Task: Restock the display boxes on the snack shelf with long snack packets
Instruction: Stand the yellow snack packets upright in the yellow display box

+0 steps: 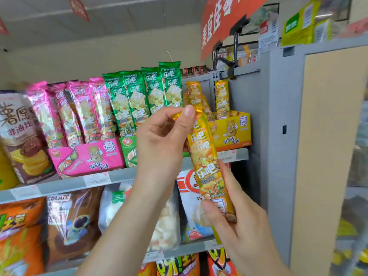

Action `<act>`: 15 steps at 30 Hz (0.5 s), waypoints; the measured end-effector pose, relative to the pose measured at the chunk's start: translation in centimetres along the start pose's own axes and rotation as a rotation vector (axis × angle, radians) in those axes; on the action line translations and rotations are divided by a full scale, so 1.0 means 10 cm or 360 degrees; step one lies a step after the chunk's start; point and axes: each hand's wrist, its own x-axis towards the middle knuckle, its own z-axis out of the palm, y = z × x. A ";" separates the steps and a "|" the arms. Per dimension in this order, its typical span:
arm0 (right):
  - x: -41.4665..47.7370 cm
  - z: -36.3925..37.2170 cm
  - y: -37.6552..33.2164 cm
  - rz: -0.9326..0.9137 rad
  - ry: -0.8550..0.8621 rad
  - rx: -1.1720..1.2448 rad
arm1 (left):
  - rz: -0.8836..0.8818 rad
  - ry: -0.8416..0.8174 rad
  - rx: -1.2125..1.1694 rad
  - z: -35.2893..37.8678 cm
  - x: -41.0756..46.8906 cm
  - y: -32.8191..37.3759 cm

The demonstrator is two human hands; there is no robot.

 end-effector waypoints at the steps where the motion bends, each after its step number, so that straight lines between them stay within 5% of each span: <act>1: 0.02 -0.04 0.00 0.0064 -0.0112 0.0087 | 0.0050 -0.0015 0.0053 0.05 0.06 0.02; 8: 0.23 -0.32 0.02 0.0358 0.0015 0.0782 | 0.0106 -0.0438 0.0614 0.41 0.55 -0.04; 15: 0.55 -0.71 0.03 0.0310 0.0069 -0.0179 | 0.0012 -0.0442 0.0920 0.76 1.24 -0.26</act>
